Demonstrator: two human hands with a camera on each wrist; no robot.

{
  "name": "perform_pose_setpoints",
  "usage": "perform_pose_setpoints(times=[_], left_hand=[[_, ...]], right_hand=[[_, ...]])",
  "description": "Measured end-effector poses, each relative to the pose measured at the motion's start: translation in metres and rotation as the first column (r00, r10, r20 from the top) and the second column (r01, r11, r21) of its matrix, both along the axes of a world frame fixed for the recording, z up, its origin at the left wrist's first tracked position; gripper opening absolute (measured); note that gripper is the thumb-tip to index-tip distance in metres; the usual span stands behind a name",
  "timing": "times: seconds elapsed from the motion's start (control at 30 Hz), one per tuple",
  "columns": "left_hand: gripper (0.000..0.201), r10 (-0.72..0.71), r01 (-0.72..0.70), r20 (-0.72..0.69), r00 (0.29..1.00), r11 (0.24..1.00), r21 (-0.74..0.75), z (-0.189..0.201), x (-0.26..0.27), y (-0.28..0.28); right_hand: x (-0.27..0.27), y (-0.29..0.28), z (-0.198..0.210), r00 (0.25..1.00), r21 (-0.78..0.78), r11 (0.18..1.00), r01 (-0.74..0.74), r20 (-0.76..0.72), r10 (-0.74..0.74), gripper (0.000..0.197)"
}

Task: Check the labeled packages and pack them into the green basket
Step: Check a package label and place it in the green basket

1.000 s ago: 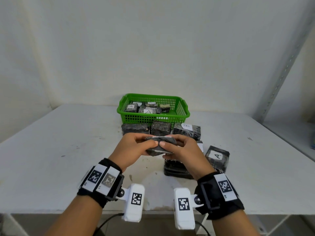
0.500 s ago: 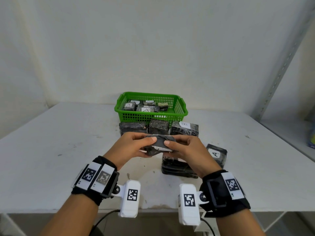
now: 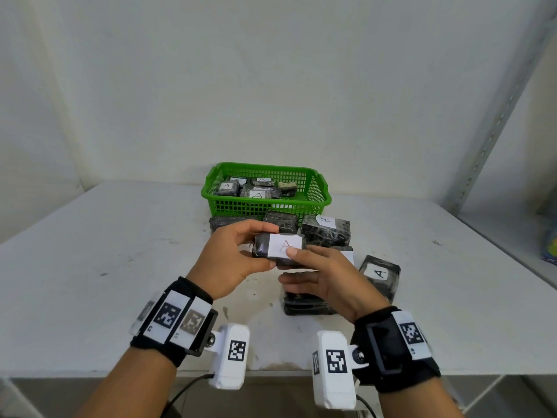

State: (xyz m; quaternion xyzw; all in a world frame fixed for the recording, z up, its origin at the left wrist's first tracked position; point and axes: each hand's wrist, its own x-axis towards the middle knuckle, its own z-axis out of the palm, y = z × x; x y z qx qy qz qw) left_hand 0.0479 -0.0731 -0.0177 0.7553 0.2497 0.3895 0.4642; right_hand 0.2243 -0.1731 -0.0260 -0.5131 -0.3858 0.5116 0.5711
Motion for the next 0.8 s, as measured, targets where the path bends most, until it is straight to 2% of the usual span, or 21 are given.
perform_pose_setpoints(times=[0.17, 0.3, 0.47, 0.63, 0.7, 0.8], left_hand=[[0.059, -0.106, 0.107, 0.024, 0.994, 0.993, -0.045, -0.0048, 0.0013, -0.0035], [0.044, -0.059, 0.068, 0.047, 0.997, 0.968, -0.24, -0.0064, 0.0056, -0.0036], [0.03, -0.038, 0.04, 0.01, 0.999, 0.98, -0.197, -0.008, 0.0043, 0.0], [0.031, -0.094, 0.093, 0.005, 0.996, 0.978, -0.186, -0.0032, 0.0038, -0.0041], [0.031, -0.079, 0.082, 0.027, 0.997, 0.977, -0.196, -0.0032, 0.0039, -0.0046], [0.03, -0.047, 0.052, 0.027, 0.999, 0.982, -0.183, -0.0025, 0.0029, -0.0028]], right_hand=[[0.0019, 0.0045, -0.0052, 0.988, 0.091, 0.989, 0.114, 0.095, -0.123, 0.029], [0.0003, 0.0029, -0.0046, 0.983, 0.146, 0.98, 0.136, 0.103, -0.152, 0.022], [0.003, 0.0012, -0.003, 0.981, 0.127, 0.985, 0.117, 0.14, -0.134, 0.026], [0.0052, -0.0013, -0.002, 0.953, 0.148, 0.979, 0.142, 0.246, -0.175, 0.026], [0.0056, -0.0018, -0.0022, 0.95, 0.153, 0.977, 0.146, 0.252, -0.182, 0.025], [0.0073, -0.0019, -0.003, 0.949, 0.15, 0.981, 0.126, 0.27, -0.164, 0.034]])
